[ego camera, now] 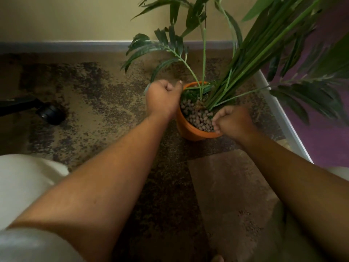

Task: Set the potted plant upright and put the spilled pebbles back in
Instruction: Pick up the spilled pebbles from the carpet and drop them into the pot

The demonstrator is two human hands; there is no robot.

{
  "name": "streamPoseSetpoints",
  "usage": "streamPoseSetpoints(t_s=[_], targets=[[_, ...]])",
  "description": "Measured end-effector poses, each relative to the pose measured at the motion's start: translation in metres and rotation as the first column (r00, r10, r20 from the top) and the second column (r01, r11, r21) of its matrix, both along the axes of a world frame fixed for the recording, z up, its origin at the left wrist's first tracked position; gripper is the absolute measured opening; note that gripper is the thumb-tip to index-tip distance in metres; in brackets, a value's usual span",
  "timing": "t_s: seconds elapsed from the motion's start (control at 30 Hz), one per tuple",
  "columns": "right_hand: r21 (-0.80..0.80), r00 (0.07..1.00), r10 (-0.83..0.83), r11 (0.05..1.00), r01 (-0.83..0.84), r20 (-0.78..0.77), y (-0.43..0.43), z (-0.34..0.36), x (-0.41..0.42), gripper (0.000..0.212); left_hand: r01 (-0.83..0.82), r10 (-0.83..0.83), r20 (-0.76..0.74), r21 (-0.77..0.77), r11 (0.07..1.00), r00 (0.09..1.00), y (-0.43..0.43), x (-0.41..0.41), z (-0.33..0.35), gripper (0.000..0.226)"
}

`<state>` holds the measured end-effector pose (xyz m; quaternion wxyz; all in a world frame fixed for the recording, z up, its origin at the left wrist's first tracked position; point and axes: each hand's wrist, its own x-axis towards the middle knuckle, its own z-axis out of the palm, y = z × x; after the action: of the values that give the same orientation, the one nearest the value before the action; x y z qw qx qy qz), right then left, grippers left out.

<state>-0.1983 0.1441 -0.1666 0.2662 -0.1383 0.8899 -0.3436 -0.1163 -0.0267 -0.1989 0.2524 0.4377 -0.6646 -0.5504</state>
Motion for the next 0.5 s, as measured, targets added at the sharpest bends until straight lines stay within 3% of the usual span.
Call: streamPoseSetpoints(t_s=[0.1,0.17,0.23,0.27,0.33,0.4,0.5], targets=[[0.057,0.915,0.28,0.949,-0.309,0.291,-0.002,-0.004,0.018,0.026,-0.115,0.126,0.073,-0.139,0.984,0.989,0.022,0.028,-0.014,0.048],[0.053,0.771,0.38,0.881,-0.47,0.511,-0.004,-0.01,0.033,0.028,-0.001,0.041,0.21,-0.185,0.983,0.977,0.034,0.047,-0.033,0.048],[0.114,0.693,0.406,0.811,-0.574,0.596,-0.006,-0.022,0.046,0.027,0.196,-0.119,0.387,-0.166,0.966,0.914,0.04,0.062,-0.051,0.043],[0.159,0.694,0.405,0.787,-0.596,0.595,-0.007,-0.029,0.052,0.025,0.308,-0.224,0.485,-0.1,0.946,0.845,0.041,0.067,-0.059,0.037],[0.243,0.722,0.431,0.742,-0.625,0.54,-0.01,-0.043,0.062,0.019,0.523,-0.45,0.647,0.093,0.848,0.615,0.044,0.077,-0.07,0.022],[0.335,0.75,0.492,0.684,-0.647,0.442,-0.008,-0.06,0.068,0.022,0.655,-0.559,0.719,0.192,0.731,0.413,0.053,0.087,-0.08,0.021],[0.441,0.799,0.483,0.666,-0.601,0.36,0.004,-0.084,0.075,0.029,0.753,-0.616,0.744,0.245,0.611,0.258,0.074,0.1,-0.091,0.037]])
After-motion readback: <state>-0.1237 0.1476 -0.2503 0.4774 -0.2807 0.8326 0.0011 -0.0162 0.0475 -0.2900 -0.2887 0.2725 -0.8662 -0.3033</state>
